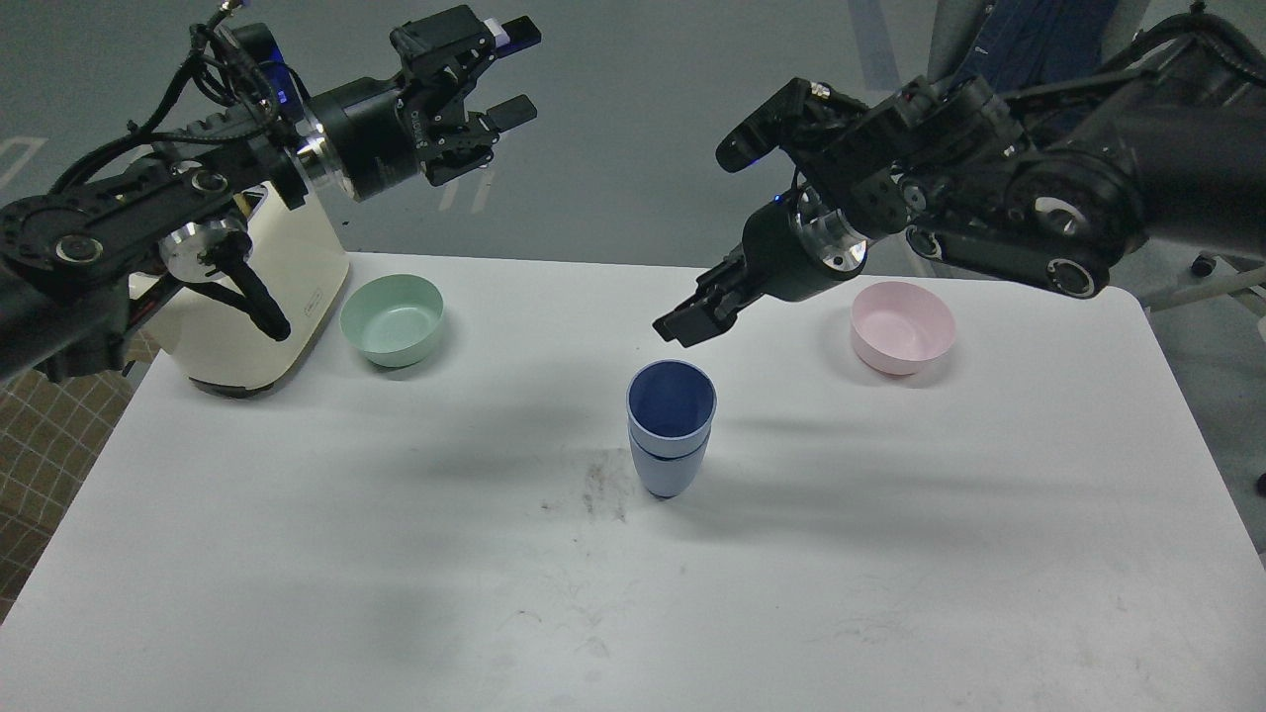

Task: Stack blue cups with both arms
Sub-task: 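Release the cup and raise the right gripper away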

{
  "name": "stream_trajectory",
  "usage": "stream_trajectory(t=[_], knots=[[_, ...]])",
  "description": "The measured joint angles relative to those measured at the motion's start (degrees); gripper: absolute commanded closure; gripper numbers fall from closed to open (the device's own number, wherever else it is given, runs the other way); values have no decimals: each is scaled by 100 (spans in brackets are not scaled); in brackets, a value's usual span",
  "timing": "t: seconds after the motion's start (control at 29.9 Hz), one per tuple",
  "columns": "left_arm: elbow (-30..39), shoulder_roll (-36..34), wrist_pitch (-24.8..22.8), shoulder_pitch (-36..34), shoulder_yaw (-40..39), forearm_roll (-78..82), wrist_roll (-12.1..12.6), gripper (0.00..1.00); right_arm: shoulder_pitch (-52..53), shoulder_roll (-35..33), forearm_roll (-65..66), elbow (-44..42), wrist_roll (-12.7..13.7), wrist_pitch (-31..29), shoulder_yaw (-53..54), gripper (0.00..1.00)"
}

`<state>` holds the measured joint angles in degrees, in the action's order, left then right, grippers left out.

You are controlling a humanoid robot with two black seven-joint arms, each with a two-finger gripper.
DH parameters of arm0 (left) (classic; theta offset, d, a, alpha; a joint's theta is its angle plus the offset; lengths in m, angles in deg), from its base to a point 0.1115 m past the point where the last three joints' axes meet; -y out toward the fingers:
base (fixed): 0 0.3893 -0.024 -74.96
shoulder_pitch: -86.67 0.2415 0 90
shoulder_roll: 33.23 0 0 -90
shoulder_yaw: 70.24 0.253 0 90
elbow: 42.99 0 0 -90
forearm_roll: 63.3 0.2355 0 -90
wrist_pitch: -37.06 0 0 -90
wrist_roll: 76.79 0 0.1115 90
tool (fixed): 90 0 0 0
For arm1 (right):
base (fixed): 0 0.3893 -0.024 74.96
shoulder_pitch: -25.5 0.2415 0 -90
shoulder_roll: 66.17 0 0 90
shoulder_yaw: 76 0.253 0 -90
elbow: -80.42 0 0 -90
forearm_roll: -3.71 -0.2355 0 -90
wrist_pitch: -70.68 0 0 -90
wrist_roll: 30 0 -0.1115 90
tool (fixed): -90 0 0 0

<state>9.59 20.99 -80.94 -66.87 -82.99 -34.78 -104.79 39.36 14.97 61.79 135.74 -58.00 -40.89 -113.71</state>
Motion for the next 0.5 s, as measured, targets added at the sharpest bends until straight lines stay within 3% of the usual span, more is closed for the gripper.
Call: stream_trajectory(t=[0.2, 0.33, 0.5], knots=[[-67, 5, 0, 17, -2, -35, 0, 11, -200, -806, -1157, -533, 1, 106, 1002, 0], [-291, 101, 0, 80, -165, -57, 0, 11, -1132, -1302, -2191, -879, 1, 251, 2217, 0], [-625, 342, 0, 322, -512, -200, 0, 11, -2541, -1418, -2577, -1143, 1, 284, 4081, 0]])
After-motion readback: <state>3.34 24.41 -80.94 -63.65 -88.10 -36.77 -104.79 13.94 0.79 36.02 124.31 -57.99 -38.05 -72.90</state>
